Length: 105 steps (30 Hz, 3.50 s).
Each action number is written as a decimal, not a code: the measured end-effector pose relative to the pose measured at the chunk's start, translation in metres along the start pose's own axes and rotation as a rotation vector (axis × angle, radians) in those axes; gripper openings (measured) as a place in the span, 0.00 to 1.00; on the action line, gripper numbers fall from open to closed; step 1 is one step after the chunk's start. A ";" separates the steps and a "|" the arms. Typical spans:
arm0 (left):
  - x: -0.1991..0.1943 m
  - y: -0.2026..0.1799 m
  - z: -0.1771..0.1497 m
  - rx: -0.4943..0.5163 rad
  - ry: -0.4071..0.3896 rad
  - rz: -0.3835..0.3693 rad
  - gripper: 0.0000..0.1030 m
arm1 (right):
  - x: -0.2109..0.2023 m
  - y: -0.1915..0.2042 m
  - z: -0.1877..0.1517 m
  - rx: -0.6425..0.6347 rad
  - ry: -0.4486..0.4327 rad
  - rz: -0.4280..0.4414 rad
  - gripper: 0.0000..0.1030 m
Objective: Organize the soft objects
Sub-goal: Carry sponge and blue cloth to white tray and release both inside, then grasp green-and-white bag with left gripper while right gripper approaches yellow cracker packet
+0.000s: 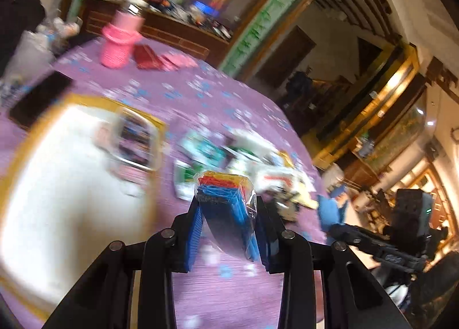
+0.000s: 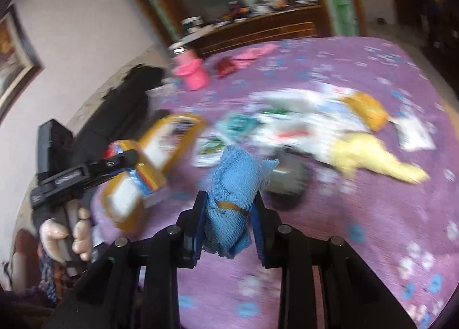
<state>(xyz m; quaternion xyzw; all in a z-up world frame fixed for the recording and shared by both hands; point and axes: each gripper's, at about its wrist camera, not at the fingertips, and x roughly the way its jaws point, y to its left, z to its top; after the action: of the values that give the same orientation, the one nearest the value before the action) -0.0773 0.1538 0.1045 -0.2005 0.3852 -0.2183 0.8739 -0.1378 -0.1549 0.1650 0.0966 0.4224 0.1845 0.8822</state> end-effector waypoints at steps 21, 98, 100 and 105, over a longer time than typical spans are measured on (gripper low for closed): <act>0.039 0.172 0.080 -0.175 0.023 0.293 0.50 | 0.245 0.176 0.104 0.009 0.277 0.204 0.32; 0.203 -0.047 0.012 0.551 0.326 0.469 0.63 | 0.018 -0.171 0.013 0.322 -0.231 -0.271 0.87; 0.205 -0.047 0.008 0.565 0.339 0.486 0.42 | 0.019 -0.172 0.014 0.325 -0.225 -0.278 0.87; 0.189 -0.042 0.009 0.508 0.295 0.449 0.39 | 0.018 -0.178 0.013 0.347 -0.228 -0.289 0.87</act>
<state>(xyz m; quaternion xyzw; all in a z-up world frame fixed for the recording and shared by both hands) 0.0348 0.0200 0.0213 0.1458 0.4749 -0.1362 0.8571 -0.0739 -0.3100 0.1026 0.2054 0.3549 -0.0308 0.9115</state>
